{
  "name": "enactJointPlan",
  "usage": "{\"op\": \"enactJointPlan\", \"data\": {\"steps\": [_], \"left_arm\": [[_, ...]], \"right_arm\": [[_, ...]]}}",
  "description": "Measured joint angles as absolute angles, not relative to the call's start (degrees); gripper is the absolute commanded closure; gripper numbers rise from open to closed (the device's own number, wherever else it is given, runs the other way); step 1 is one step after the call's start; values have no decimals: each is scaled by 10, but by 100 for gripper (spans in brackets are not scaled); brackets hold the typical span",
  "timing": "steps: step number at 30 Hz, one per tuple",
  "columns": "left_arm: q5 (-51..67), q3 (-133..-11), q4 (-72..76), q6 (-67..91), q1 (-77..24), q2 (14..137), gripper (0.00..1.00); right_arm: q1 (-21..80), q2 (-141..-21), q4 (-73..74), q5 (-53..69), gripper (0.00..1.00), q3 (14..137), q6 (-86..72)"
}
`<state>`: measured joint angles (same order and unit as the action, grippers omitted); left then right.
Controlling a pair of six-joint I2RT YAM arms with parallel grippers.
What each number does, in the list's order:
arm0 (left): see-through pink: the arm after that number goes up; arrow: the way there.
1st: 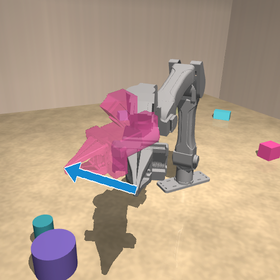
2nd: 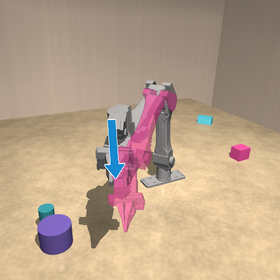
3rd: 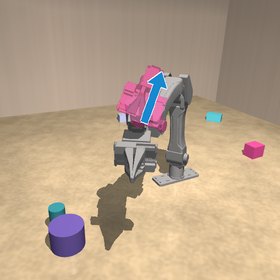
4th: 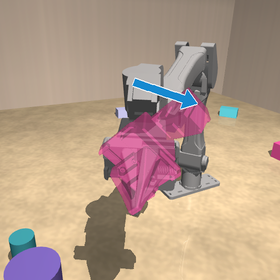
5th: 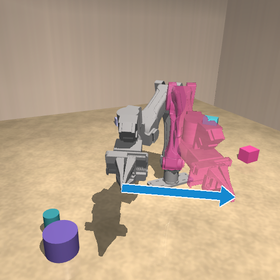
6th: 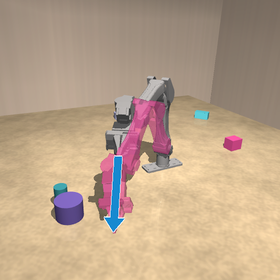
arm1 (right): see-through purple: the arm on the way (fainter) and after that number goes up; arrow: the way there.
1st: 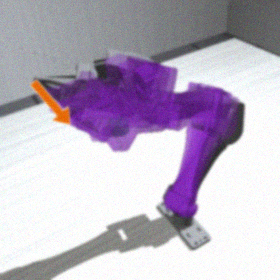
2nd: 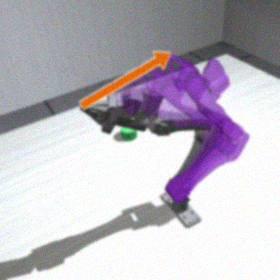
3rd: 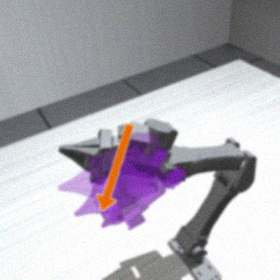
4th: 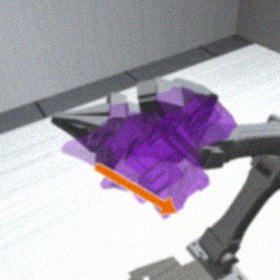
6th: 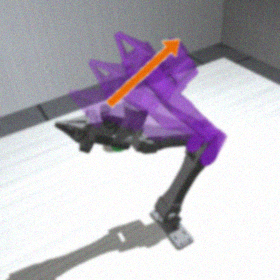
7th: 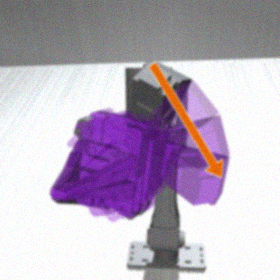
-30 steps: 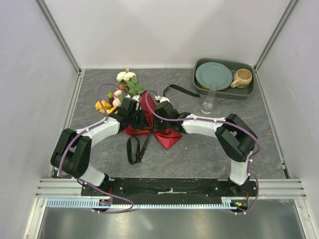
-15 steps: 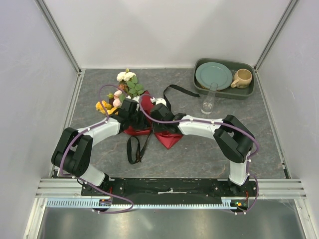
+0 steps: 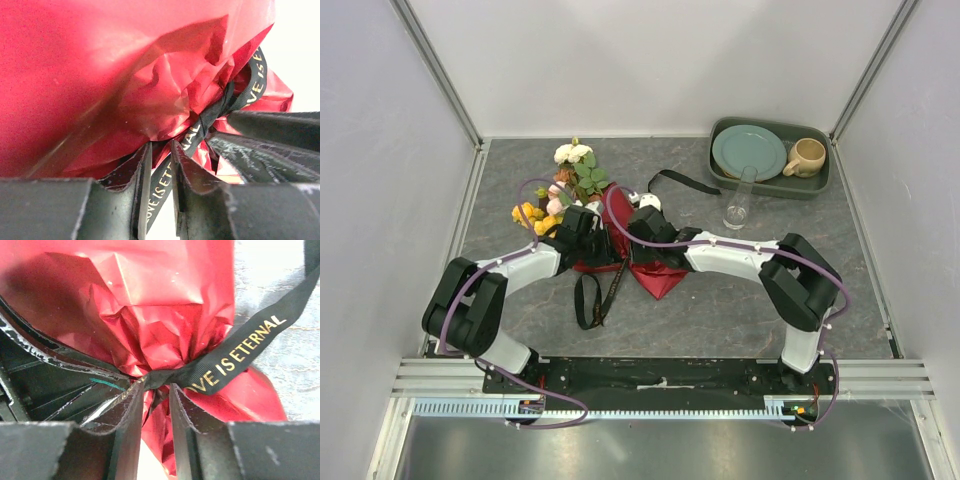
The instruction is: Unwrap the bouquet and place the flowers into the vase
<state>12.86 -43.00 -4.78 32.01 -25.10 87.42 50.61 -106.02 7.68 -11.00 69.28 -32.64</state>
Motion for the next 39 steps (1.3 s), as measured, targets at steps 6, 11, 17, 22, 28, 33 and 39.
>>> {"op": "enactJointPlan", "data": {"steps": [6, 11, 17, 22, 28, 33, 39], "left_arm": [[141, -418, -38, 324, -251, 868, 65], [148, -418, -37, 324, -251, 868, 64], [152, -418, -37, 324, -251, 868, 64], [152, -418, -37, 324, -251, 869, 64], [152, -418, -37, 324, -251, 870, 64], [152, -418, -39, 324, -251, 870, 63], [152, -418, -41, 324, -251, 870, 62]], "right_arm": [[494, -1049, 72, -108, 71, 683, -332], [490, -1062, 68, -99, 70, 687, -334], [490, -1080, 61, -78, 67, 697, -334], [490, -1085, 53, -63, 65, 700, -334], [494, -1085, 48, -59, 65, 700, -334], [497, -1085, 44, -54, 56, 700, -334], [497, -1085, 40, -54, 64, 700, -331]]}}
